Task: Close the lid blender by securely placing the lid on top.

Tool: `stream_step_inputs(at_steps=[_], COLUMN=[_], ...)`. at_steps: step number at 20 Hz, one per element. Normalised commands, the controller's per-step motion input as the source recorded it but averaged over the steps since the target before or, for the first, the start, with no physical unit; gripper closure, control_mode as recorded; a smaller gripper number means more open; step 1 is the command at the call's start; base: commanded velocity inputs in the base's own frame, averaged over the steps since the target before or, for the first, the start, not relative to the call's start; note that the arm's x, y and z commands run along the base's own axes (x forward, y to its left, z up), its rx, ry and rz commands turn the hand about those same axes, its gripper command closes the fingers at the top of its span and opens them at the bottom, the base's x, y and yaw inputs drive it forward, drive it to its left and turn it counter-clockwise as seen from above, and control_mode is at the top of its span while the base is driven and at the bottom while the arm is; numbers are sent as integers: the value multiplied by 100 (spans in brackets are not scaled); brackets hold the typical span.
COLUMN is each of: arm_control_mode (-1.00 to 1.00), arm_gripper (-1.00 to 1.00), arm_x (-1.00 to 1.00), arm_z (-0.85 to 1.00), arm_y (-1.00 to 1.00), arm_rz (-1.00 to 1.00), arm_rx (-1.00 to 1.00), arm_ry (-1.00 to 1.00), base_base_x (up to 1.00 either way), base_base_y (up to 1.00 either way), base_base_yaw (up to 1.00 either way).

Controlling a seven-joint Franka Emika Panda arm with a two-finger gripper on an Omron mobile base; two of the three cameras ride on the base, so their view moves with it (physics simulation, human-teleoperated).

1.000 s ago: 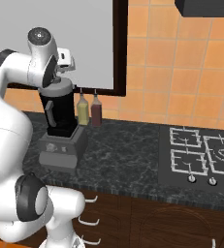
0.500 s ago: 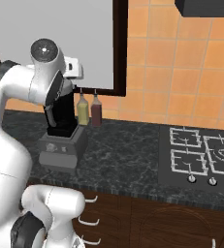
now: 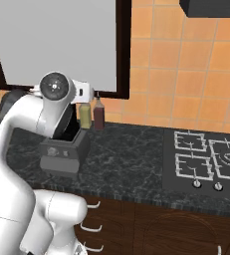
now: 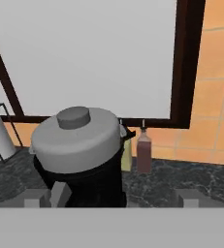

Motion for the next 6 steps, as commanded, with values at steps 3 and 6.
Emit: stream_step_inputs(at_steps=[3,6], arm_control_mode=[-100,-100], arm_gripper=[-100,-100], arm_x=[-1,-1], arm_z=[0,0], arm_y=[-6,-1], arm_rz=[0,0], arm_rx=[0,0], arm_ry=[0,0], base_base_x=[0,0], base_base_y=[0,0], base_base_yaw=[0,0])
